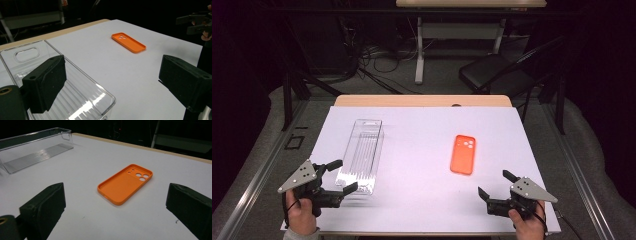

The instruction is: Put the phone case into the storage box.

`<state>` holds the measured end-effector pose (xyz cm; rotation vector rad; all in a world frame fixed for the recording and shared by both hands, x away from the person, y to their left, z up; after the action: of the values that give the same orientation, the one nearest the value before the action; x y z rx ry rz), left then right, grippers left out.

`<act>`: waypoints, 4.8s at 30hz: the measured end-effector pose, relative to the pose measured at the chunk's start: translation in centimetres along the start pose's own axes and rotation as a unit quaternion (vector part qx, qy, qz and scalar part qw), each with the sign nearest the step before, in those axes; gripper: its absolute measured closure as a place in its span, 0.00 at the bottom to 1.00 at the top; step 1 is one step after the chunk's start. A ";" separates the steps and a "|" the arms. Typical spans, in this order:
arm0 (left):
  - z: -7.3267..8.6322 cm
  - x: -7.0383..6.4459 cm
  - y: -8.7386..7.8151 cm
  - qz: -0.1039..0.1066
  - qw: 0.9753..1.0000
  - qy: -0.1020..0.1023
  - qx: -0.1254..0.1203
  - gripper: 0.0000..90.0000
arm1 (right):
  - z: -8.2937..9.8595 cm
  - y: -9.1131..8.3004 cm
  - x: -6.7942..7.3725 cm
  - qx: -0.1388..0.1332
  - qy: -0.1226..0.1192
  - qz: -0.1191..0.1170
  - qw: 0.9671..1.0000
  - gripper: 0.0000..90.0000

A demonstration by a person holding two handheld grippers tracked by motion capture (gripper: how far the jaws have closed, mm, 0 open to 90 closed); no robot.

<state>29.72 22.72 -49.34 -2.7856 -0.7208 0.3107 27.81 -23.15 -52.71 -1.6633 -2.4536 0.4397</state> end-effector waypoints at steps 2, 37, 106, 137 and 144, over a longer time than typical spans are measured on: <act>-0.3 0.2 0.2 0.002 1.000 -0.010 0.000 0.08 | -0.2 0.2 0.1 0.003 -0.001 -0.001 1.000 0.02; -4.8 5.9 6.7 -0.030 0.993 -0.093 0.072 0.01 | -4.8 7.4 -0.2 0.097 0.035 -0.022 0.994 0.00; -7.8 8.5 5.7 -0.093 0.990 -0.077 0.068 0.07 | -5.9 16.2 -2.7 0.325 0.032 0.038 0.945 0.20; -7.8 8.9 5.3 -0.099 0.990 -0.080 0.063 0.08 | -5.8 15.8 -0.1 0.356 -0.218 -0.095 0.904 0.27; -7.9 8.9 5.1 -0.103 0.990 -0.078 0.063 0.09 | -5.8 15.6 0.2 0.333 -0.296 -0.110 0.889 0.27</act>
<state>41.66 21.40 -44.62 -2.5625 -0.9807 0.5188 43.12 -16.67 -52.23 -1.0368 -2.3514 1.7270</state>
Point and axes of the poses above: each handheld gripper's, and its own axes: y roughly forward along the jaws, z roughly out of its underside, x roughly to its left, the point moved 6 cm from there along y, roughly forward along the jaws, and after that the axes turned 9 degrees about z, right-handed, at the moved point
